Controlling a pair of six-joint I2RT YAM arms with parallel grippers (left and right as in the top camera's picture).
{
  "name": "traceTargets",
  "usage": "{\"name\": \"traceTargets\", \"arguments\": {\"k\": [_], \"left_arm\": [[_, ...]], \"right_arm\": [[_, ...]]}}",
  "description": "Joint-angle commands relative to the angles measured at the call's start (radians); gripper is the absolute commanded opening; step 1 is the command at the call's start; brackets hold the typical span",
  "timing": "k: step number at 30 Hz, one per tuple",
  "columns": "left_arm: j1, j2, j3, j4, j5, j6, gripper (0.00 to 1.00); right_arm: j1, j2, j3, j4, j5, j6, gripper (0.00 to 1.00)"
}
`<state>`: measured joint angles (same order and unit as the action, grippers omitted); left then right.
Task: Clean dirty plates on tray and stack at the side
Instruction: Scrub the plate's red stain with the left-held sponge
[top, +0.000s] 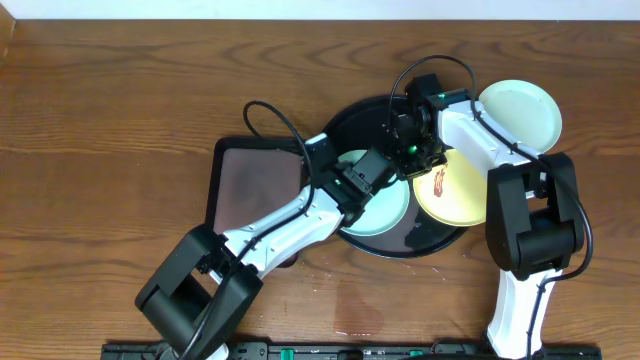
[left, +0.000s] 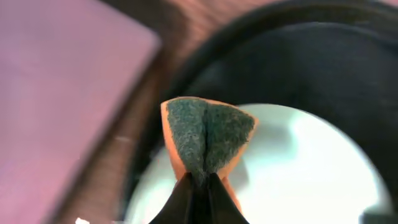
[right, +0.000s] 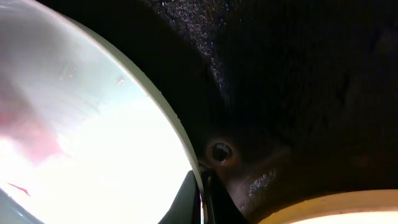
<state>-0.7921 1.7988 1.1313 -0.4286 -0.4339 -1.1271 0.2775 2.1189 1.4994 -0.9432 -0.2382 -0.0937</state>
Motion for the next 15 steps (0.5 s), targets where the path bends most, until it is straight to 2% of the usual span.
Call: {"name": "traceTargets", "arguments": {"k": [1, 4, 10, 15], "left_arm": [[-0.003, 0.018, -0.014, 0.089, 0.169, -0.003, 0.07], [-0.016, 0.051, -0.014, 0.161, 0.244, 0.0, 0.08], [-0.042, 0.143, -0.014, 0.175, 0.249, 0.001, 0.07], [-0.042, 0.14, -0.014, 0.053, 0.092, 0.008, 0.07]], "right_arm": [[0.008, -0.011, -0.002, 0.017, 0.025, 0.022, 0.01], [0.008, -0.011, -0.002, 0.017, 0.025, 0.022, 0.01], [0.008, -0.011, -0.002, 0.016, 0.025, 0.022, 0.01], [0.008, -0.011, -0.002, 0.016, 0.025, 0.022, 0.01]]}}
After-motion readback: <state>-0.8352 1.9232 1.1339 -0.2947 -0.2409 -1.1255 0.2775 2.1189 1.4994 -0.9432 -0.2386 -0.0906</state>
